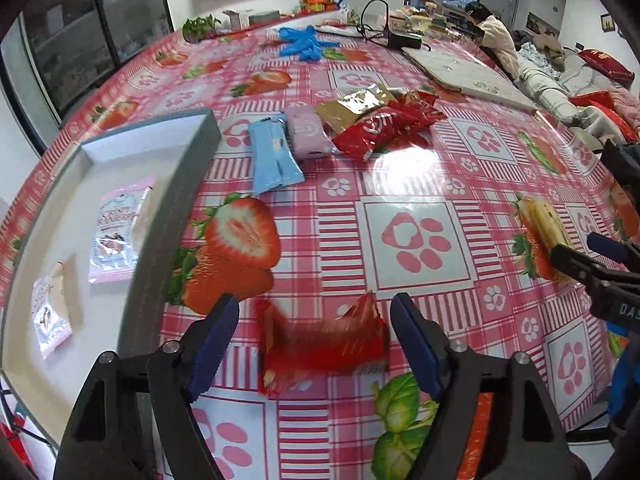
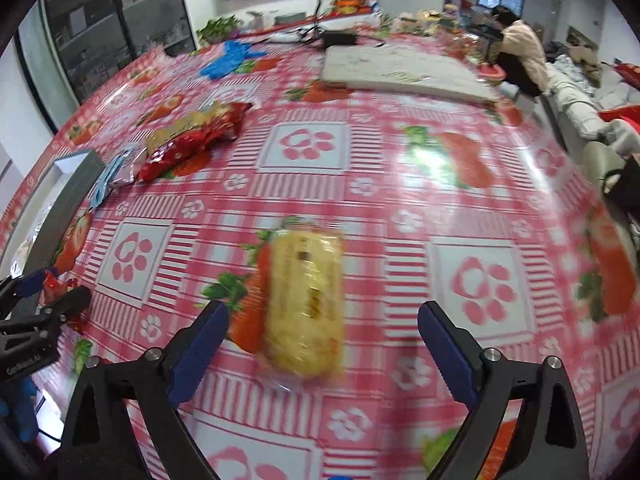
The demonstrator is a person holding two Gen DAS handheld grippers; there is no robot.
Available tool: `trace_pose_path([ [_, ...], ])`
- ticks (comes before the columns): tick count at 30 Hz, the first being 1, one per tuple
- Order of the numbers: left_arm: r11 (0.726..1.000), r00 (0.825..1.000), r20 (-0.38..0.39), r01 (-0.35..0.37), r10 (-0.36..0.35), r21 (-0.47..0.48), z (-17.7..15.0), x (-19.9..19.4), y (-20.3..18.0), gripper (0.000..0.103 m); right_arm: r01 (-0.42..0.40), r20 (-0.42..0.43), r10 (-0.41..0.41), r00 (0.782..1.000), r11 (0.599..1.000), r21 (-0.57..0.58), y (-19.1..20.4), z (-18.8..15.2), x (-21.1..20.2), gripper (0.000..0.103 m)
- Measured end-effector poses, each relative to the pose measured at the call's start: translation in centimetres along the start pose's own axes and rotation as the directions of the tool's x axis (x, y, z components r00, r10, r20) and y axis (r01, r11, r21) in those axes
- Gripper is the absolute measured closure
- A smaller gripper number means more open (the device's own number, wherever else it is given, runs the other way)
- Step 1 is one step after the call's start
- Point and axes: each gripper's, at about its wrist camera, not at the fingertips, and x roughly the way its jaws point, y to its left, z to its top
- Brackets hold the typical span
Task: Organize snacks
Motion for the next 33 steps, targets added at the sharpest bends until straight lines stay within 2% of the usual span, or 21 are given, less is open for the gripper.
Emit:
trace_pose_path([
  [3,0.999,1.000,0.028,-0.013,0.012,0.031,-0.1,-0.7,0.4,0.022,-0.011,-0.019,0.011,1.000,0.999,0.046,-1.1,-0.3,0.1,0.007],
  [5,0.998,0.999,0.043,0.028,-0.030,0.048,-0.3,-1.2,0.8,0.022,-0.016,-0.026,0.018,0.999,0.997,0.076,-1.7,-0.5,0.2,0.007],
  [7,0.993,0.997,0.059,0.048,-0.054,0.103,-0.8,-1.7,0.9,0.022,-0.018,-0.019,0.020,1.000,0.997,0.076,-1.7,-0.5,0.1,0.007],
  [9,0.986,0.996,0.076,0.037,-0.050,0.165,-1.1,-2.2,0.6,0.021,-0.009,-0.019,0.010,1.000,0.998,0.066,-1.5,-0.6,0.2,0.007],
  [14,0.967,0.992,0.101,0.042,-0.069,0.250,-1.1,-2.5,0.0,0.020,0.000,-0.017,0.001,1.000,0.998,0.055,-1.4,-0.6,0.4,0.006],
  [18,0.939,0.996,0.073,0.020,-0.048,0.343,-1.1,-1.2,-1.2,0.020,-0.004,-0.020,0.005,1.000,0.999,0.043,-1.2,-0.6,0.6,0.003],
  [19,0.938,0.998,0.058,0.012,-0.035,0.345,-1.2,-0.8,-1.3,0.020,-0.001,-0.020,0.002,1.000,0.999,0.040,-1.1,-0.7,0.6,0.003],
  [21,0.955,0.999,0.042,0.019,-0.032,0.297,-1.1,-0.2,-0.9,0.023,0.006,-0.021,-0.005,1.000,1.000,0.031,-1.0,-0.7,0.7,0.002],
  [22,0.973,0.998,0.023,0.045,-0.052,0.226,-0.7,0.2,-0.3,0.024,0.006,-0.019,-0.005,1.000,1.000,0.027,-0.9,-0.7,0.8,0.001],
  [24,0.992,0.997,-0.007,0.083,-0.083,0.098,-0.1,1.0,0.7,0.024,0.022,-0.017,-0.022,1.000,1.000,0.020,-0.6,-0.8,0.9,0.001],
  [25,0.996,0.997,0.001,0.081,-0.081,0.048,0.2,1.2,1.0,0.024,0.036,-0.018,-0.036,0.999,0.999,0.012,-0.4,-0.8,1.0,0.001],
  [28,0.997,0.998,0.011,0.056,-0.056,0.054,0.5,1.4,0.7,0.024,0.057,-0.027,-0.057,0.998,0.998,-0.001,0.0,-0.6,1.3,0.001],
  [33,0.988,0.998,0.021,0.056,-0.060,0.143,-0.1,0.8,-0.1,0.023,0.048,-0.032,-0.047,0.998,0.999,0.013,-0.1,0.0,1.6,0.001],
])
